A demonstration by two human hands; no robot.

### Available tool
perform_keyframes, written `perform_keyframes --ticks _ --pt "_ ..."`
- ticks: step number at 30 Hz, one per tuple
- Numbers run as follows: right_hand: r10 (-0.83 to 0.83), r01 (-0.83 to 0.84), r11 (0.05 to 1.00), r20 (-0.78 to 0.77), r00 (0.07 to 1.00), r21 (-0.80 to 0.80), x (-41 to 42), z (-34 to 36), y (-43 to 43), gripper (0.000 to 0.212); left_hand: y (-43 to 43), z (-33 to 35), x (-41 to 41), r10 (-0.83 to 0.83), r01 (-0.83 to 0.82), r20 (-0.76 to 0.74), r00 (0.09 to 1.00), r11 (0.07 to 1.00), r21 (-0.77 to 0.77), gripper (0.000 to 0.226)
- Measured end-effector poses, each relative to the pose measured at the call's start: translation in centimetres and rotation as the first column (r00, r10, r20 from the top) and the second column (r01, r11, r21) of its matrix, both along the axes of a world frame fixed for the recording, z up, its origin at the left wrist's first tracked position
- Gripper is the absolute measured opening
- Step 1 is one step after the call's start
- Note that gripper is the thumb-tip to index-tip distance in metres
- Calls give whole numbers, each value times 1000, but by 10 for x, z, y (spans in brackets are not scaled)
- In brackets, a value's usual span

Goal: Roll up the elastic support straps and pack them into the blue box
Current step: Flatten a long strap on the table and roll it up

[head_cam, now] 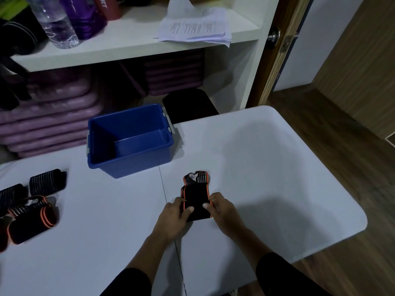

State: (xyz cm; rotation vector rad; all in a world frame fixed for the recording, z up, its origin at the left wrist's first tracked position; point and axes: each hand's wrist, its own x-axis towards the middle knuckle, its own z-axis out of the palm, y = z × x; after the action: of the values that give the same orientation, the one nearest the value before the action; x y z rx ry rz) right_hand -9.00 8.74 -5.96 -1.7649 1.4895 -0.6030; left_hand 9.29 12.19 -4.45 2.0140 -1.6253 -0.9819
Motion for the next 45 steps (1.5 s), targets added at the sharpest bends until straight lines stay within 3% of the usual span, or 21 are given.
perform_keyframes --ticks 3,8,11,15,21,33,39,45 --pt "-55 58 998 61 997 -38 8 -2 -4 49 -8 -1 -10 208 -207 13 978 978 -27 33" --pt "77 -66 991 93 993 -120 5 -5 -4 46 -9 1 -18 380 -381 -22 925 920 -91 29" --pt "46 -37 996 126 991 -79 5 -7 -9 46 -1 4 -21 347 -370 -178 921 921 -122 22" --pt "33 -26 998 153 988 -50 7 -5 -11 49 6 8 -25 285 -322 -232 930 936 -141 30" --pt "210 -207 978 168 963 -32 7 -7 -18 50 5 6 -26 232 -284 -240 943 936 -208 33" --pt "193 -204 978 196 961 36 7 2 -18 44 -2 -3 -30 273 -303 -162 948 931 -204 37" --pt "158 -188 981 371 915 44 2 34 -20 53 3 17 -32 287 -356 -295 911 909 -216 40" --pt "232 -261 965 510 828 -15 20 85 -45 48 -9 68 -16 281 -403 -336 899 831 -383 38"
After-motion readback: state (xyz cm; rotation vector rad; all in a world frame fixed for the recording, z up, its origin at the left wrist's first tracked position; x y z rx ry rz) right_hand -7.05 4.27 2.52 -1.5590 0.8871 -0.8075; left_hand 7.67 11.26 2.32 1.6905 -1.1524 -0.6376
